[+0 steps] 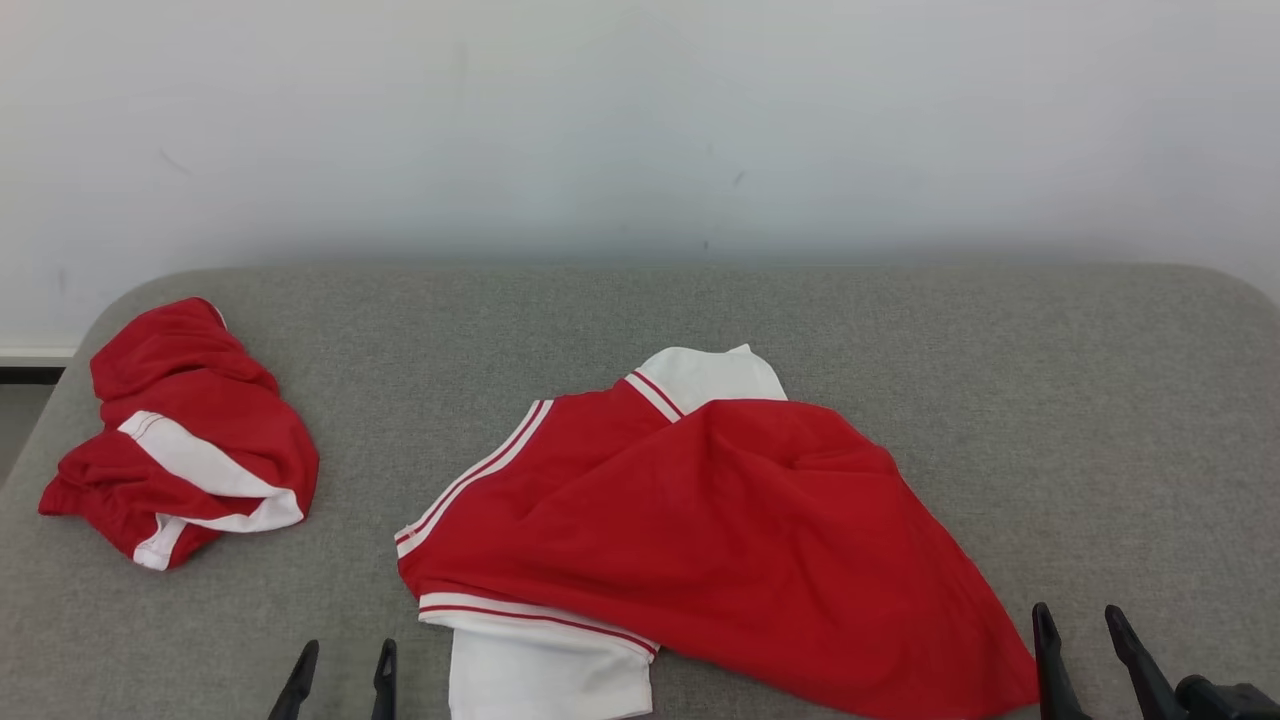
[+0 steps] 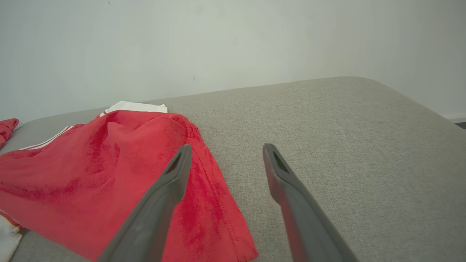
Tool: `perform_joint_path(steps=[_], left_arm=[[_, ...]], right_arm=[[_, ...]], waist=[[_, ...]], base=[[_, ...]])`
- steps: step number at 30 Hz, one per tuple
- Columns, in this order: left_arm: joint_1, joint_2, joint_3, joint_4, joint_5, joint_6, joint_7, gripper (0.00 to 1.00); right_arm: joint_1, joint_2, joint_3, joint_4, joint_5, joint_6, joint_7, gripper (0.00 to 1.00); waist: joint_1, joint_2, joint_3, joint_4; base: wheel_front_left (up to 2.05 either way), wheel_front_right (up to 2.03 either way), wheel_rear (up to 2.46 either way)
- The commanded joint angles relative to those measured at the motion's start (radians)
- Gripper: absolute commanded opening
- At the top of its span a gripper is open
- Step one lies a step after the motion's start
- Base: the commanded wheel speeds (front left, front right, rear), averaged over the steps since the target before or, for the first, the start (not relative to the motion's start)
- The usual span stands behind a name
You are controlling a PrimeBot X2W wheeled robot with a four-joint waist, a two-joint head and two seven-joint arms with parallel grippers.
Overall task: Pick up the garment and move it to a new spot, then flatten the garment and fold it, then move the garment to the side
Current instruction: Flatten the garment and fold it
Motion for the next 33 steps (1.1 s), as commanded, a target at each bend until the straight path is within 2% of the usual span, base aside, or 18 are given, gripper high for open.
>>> perform_joint_path(steps=[1, 17, 25, 26, 27, 28, 29, 30, 33], left_arm=[[-0.026, 0.005, -0.018, 0.025, -0.017, 0.001, -0.003, 1.0], [-0.161, 0.008, -0.204, 0.331, -0.093, 0.001, -0.003, 1.0], [-0.184, -0.003, -0.234, 0.443, -0.142, 0.001, 0.001, 1.0], [-0.184, -0.007, -0.244, 0.458, -0.152, 0.001, 0.002, 1.0], [-0.184, -0.007, -0.244, 0.458, -0.152, 0.001, 0.002, 1.0], [-0.186, -0.012, -0.255, 0.469, -0.162, 0.001, 0.003, 0.85], [-0.189, -0.015, -0.265, 0.476, -0.173, 0.0, 0.003, 0.21], [-0.194, -0.019, -0.278, 0.479, -0.186, -0.001, 0.003, 0.0], [-0.209, -0.02, -0.294, 0.468, -0.209, 0.0, 0.003, 0.0]], right_arm=[[-0.018, -0.01, 0.001, 0.031, -0.002, 0.001, 0.002, 1.0], [-0.155, -0.001, 0.052, 0.311, 0.016, 0.001, -0.009, 1.0], [-0.183, 0.022, 0.112, 0.391, 0.044, 0.001, -0.007, 1.0], [-0.182, 0.026, 0.123, 0.399, 0.052, 0.001, -0.006, 0.61], [-0.182, 0.026, 0.123, 0.399, 0.052, 0.001, -0.006, 0.61], [-0.179, 0.031, 0.133, 0.405, 0.063, 0.001, -0.006, 0.22], [-0.175, 0.034, 0.144, 0.41, 0.073, 0.001, -0.006, 0.0], [-0.172, 0.036, 0.153, 0.409, 0.082, 0.001, -0.006, 0.0], [-0.164, 0.039, 0.172, 0.37, 0.112, 0.001, -0.008, 0.0]], waist=[[0.0, 0.0, 0.007, -0.004], [0.0, 0.0, 0.11, -0.033], [0.0, 0.0, 0.123, -0.038], [0.0, 0.0, 0.123, -0.036], [0.0, 0.0, 0.123, -0.036], [0.0, 0.0, 0.122, -0.034], [0.0, 0.0, 0.12, -0.032], [0.0, 0.0, 0.119, -0.03], [0.0, 0.0, 0.112, -0.027]], base=[[0.0, 0.0, 0.0], [0.0, 0.0, 0.0], [0.0, 0.0, 0.0], [0.0, 0.0, 0.0], [0.0, 0.0, 0.0], [0.0, 0.0, 0.0], [0.0, 0.0, 0.0], [0.0, 0.0, 0.0], [0.0, 0.0, 0.0]])
